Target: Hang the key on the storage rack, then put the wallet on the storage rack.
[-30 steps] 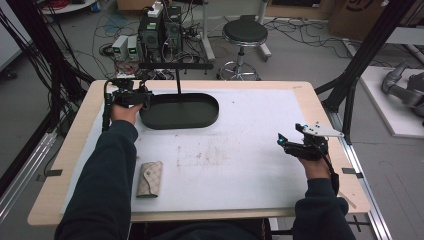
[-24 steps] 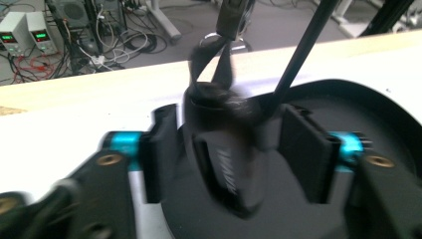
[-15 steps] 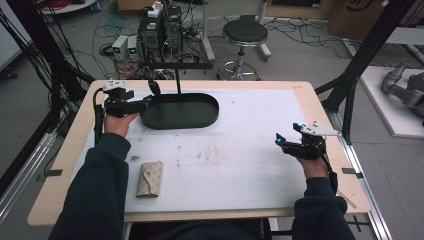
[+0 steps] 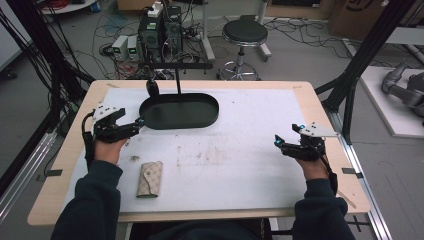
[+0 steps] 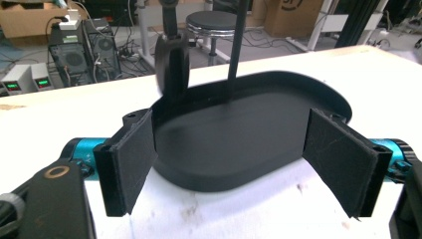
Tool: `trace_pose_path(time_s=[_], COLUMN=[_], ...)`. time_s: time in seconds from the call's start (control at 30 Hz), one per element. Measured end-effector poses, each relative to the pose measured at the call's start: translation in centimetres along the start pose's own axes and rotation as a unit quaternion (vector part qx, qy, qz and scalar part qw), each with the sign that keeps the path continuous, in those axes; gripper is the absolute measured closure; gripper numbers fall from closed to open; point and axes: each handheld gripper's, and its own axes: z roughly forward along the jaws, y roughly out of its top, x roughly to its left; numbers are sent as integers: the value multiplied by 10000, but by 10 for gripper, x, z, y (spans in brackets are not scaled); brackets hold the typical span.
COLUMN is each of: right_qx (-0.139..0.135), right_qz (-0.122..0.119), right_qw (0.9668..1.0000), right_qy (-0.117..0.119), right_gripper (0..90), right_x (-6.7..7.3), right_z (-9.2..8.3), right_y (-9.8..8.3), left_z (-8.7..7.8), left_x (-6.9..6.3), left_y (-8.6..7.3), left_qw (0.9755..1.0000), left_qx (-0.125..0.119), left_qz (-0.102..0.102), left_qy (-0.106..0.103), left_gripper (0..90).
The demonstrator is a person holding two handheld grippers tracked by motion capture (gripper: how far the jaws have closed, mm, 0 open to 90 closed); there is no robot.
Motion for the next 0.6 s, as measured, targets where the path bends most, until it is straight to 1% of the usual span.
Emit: trace_pose_path(time_s=[0.07, 0.13, 0.23, 0.37, 0.5, 0.6], right_qx=[-18, 8, 34, 28, 22, 14], right_qz=[37, 7, 11, 18, 29, 21], right_qw=[10000, 10000, 10000, 10000, 10000, 10000], right_qy=[-18, -5, -2, -10, -31, -27], right_gripper=[242, 242, 242, 242, 242, 242], right_x=[0, 1, 2, 2, 1, 1], right_z=[-1, 0, 1, 2, 1, 2], right_y=[0, 0, 1, 1, 1, 1], left_z=[-6, -11, -16, -20, -22, -23], left_x=[-1, -3, -7, -11, -12, -13], left_y=[-3, -6, -7, -9, -10, -12], left_qw=[10000, 10000, 10000, 9999, 9999, 9998], left_qx=[-42, -45, -2, 92, 132, 183], left_qz=[-20, -5, 24, 66, 17, 24], left_qy=[-6, -36, -33, -33, -16, -17], left_gripper=[208, 208, 207, 206, 207, 206])
